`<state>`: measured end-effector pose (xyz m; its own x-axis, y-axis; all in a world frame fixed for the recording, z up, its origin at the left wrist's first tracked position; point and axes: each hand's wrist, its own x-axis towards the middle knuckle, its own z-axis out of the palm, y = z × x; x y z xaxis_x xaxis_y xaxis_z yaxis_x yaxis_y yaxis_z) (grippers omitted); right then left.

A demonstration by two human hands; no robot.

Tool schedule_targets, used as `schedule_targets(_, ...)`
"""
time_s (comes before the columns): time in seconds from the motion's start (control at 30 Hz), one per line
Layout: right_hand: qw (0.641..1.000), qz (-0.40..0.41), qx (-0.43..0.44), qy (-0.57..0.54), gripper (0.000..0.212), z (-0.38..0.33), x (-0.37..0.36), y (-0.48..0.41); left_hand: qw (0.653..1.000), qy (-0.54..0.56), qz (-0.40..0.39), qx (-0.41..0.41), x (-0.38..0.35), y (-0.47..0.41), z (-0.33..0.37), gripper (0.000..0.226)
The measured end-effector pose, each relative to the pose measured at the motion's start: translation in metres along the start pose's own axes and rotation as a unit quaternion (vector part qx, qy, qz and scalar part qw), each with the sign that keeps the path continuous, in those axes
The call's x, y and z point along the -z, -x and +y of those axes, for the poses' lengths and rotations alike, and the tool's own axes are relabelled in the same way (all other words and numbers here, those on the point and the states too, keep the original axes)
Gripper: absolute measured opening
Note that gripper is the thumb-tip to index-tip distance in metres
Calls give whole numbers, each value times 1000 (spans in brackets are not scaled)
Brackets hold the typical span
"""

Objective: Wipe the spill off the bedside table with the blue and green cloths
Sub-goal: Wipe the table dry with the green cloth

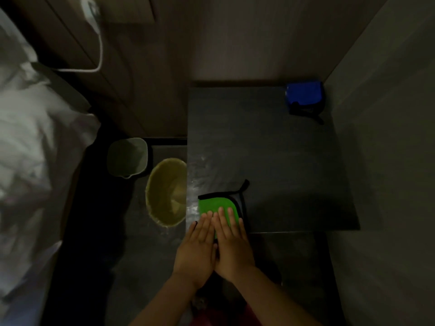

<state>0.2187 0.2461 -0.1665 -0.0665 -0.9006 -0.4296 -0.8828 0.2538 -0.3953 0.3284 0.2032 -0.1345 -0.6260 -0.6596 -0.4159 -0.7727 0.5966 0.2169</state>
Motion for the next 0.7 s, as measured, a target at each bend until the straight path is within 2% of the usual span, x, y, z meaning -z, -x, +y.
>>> schedule_targets(0.3,1000,-9,27,-10,72,-42,-8,-17,1000,5,5,19,8,14,-40,55)
schedule_targets(0.53,999,-16,38,-16,68,-39,-6,-19,999,-11,-20,24,8,11,-38,55)
schedule_targets(0.7,999,-11,42,-8,68,-21,4,-19,998,-17,38,41,3,-2,-21,57)
